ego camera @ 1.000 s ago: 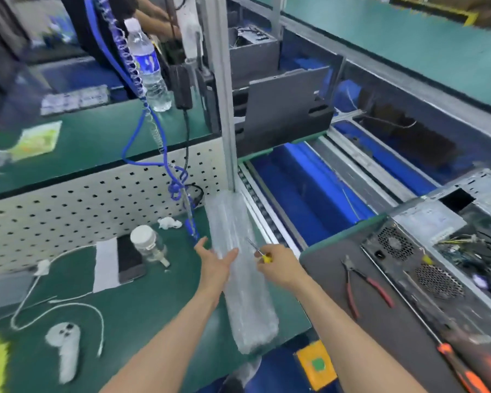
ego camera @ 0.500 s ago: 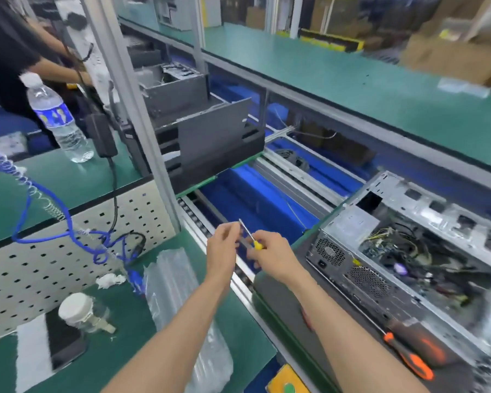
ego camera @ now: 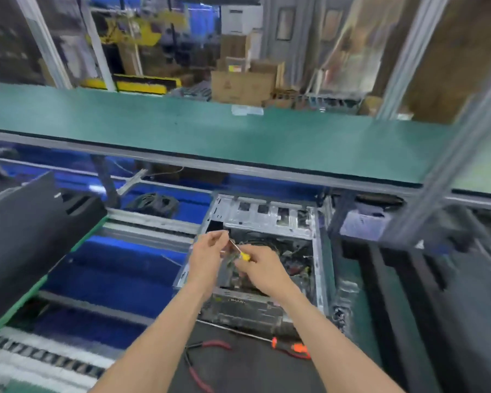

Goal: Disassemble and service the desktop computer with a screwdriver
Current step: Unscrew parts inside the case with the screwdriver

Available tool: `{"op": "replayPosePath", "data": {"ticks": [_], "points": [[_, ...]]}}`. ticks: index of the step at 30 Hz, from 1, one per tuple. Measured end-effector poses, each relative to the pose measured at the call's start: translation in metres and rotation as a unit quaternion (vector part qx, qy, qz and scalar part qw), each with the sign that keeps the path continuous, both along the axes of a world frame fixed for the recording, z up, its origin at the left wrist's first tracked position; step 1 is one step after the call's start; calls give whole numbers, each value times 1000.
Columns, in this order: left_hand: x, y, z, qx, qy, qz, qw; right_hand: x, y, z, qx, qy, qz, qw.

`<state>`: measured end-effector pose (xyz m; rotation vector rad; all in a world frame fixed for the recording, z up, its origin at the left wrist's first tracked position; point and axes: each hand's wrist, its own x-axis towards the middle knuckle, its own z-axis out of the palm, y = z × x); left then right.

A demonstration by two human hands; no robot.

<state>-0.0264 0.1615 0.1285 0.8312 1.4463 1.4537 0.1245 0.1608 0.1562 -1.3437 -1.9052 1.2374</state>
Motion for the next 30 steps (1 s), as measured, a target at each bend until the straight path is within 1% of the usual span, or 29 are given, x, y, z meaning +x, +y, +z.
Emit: {"op": "replayPosePath", "data": {"ticks": [2,5,8,10,12,14,17,22,24,27,30], "points": [[23,22,-8,-2,-3,-25,1000,27,10,-4,-3,-4,-66,998],[51,47,-20,-31,-5,-59,998,61,23,-11,25,-18,-161,986],[67,64,-33,-62,12,-94,994,84,32,-14,37,-23,-223,974],[72,71,-38,-81,55,-115,989,92,38,-15,59,-24,-249,966],[72,76,-42,-79,125,-139,979,96,44,-15,82,-28,-265,960],[70,80,-44,-65,200,-165,964,96,52,-15,99,-45,-256,960],[65,83,-47,-67,277,-208,936,94,62,-13,125,-83,-227,962],[60,78,-56,-138,337,-311,878,90,75,-6,132,-150,-187,962],[59,78,-61,-157,381,-342,844,88,78,-4,135,-166,-183,959],[61,83,-72,-135,496,-367,775,87,79,-1,133,-183,-177,958],[70,90,-82,-122,551,-377,734,89,79,-2,129,-188,-175,958]]}}
